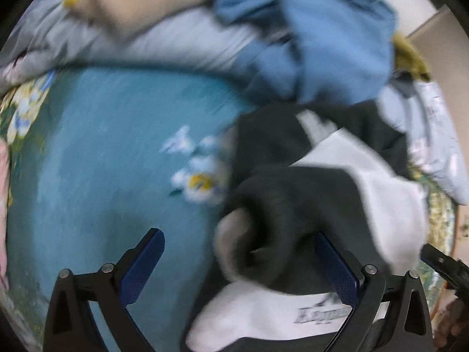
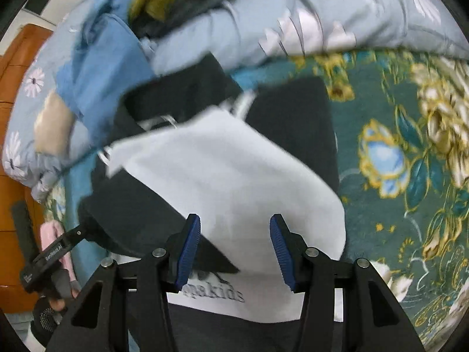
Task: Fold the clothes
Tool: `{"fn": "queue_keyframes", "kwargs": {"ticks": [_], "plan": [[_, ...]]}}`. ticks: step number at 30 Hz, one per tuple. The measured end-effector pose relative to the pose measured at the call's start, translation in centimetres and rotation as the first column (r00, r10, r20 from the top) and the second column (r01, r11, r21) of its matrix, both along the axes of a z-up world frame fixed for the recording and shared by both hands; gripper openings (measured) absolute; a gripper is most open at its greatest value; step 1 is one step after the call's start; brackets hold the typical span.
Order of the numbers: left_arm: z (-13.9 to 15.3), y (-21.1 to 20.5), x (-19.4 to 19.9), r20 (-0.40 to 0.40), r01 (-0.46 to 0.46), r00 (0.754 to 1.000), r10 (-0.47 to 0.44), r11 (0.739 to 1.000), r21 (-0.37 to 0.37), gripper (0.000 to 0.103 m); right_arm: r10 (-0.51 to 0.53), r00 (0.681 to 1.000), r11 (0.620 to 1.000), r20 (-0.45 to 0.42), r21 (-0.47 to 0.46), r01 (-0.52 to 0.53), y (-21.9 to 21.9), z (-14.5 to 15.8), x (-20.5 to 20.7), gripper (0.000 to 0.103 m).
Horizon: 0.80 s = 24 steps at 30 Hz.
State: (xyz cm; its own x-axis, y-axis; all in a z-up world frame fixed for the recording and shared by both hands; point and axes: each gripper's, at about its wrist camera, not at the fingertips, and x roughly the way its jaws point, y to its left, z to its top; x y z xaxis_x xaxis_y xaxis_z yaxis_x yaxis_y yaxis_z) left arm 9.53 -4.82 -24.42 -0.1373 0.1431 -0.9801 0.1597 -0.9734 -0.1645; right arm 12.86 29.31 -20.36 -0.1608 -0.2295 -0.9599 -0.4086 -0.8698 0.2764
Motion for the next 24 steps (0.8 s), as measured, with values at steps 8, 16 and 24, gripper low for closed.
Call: {"fn": "queue_keyframes", "kwargs": {"ticks": [8,16,24], "plan": [[-3.0,-1.9,2.6,0.057,-0.018,0.998,0.018,1.000,-0.014,0.103,-0.055,0.996,0.998,0.070,-0.033,0.057,2.5,-3.8,1.6,0.051],[-3.2,-2.2,2.2,0.083,-0.051,0.995,0.050,0.999,0.013,0.103,-0.030,0.997,0.999,0.069,-0.042,0.033,2.5,-3.2,1.0,0.051],[1.4,-5.0,5.9,-0.021,-0.017,1.000,0.022,0.977,0.213,0.103,-0.074,0.996,0.996,0.043,-0.045,0.076,4.2,-0.1,6.2,0.057]]}}
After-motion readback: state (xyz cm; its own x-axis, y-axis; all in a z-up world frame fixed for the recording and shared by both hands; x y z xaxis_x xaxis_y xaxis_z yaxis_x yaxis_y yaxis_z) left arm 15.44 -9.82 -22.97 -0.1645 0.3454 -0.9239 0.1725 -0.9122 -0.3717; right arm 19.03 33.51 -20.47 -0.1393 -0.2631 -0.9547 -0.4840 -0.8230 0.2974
